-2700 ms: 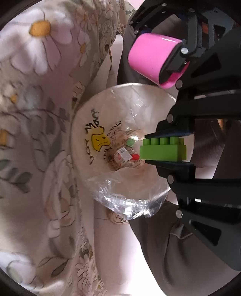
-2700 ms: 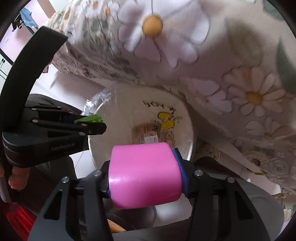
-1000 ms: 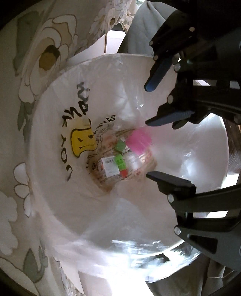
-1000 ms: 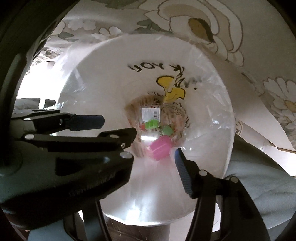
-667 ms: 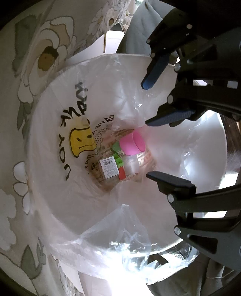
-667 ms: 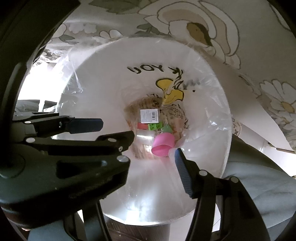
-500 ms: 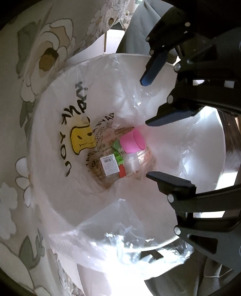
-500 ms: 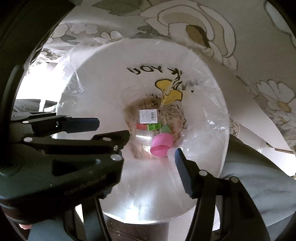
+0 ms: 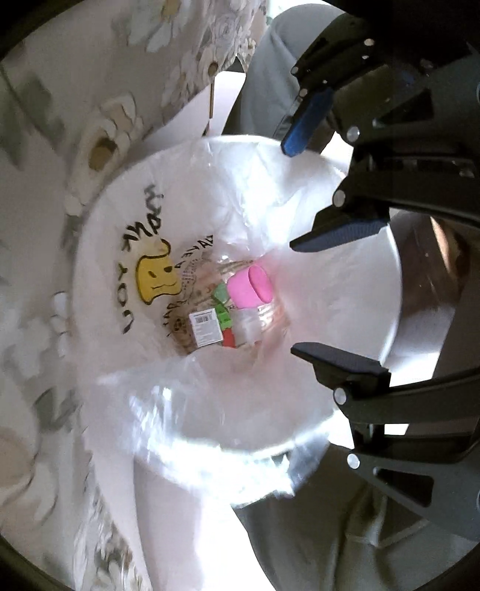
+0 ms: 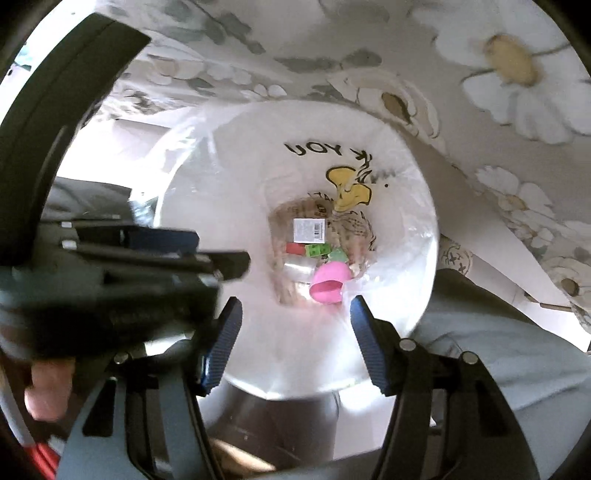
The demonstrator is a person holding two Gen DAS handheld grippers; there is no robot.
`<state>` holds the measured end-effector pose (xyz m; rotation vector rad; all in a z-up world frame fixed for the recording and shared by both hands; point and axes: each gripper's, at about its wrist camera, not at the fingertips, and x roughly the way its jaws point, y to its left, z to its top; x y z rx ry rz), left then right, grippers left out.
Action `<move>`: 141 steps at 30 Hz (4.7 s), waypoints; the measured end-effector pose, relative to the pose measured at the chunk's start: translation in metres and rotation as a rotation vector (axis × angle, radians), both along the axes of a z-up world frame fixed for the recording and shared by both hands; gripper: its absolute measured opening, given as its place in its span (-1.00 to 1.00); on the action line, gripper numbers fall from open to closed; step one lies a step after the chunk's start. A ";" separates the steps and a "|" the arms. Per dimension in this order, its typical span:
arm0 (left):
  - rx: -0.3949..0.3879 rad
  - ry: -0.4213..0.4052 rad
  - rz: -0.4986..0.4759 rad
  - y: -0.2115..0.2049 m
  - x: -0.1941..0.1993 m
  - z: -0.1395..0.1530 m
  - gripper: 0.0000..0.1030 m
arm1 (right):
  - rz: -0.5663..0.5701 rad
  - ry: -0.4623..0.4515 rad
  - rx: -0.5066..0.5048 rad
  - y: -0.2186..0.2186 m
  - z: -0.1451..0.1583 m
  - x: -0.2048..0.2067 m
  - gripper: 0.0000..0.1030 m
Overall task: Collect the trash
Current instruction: 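Raise both open tools from the bin and move them over the bed toward the toys, then grasp the pink pig teether with the left tool while the right tool grasps the black foam tube, then lift the pig teether with the left tool while the right tool lifts the foam tube toward the bin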
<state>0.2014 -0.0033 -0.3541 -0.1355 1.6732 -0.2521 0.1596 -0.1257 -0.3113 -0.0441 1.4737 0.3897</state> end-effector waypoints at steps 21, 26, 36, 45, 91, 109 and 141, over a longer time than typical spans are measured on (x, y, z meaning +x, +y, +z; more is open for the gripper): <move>0.005 -0.397 -0.098 0.057 -0.007 0.197 0.00 | 0.101 -0.372 -0.006 -0.039 0.206 -0.011 0.35; 0.059 -0.521 -0.147 0.064 0.013 0.244 0.13 | 0.095 -0.427 0.001 -0.035 0.248 0.007 0.37; 0.092 -0.664 -0.324 0.056 0.083 0.300 0.25 | -0.008 -0.419 0.001 -0.023 0.300 0.073 0.53; 0.055 -0.691 -0.433 0.041 0.163 0.312 0.34 | -0.234 -0.335 0.053 -0.024 0.318 0.157 0.65; -0.005 -0.775 -0.931 -0.028 0.287 0.231 0.41 | -0.908 0.067 0.160 -0.052 0.200 0.312 0.36; -0.010 -0.722 -0.775 -0.020 0.284 0.233 0.13 | -0.807 -0.004 0.252 -0.056 0.210 0.300 -0.21; 0.059 -0.847 -0.373 -0.028 0.184 0.363 0.13 | -0.562 -0.318 0.170 -0.083 0.328 0.220 -0.21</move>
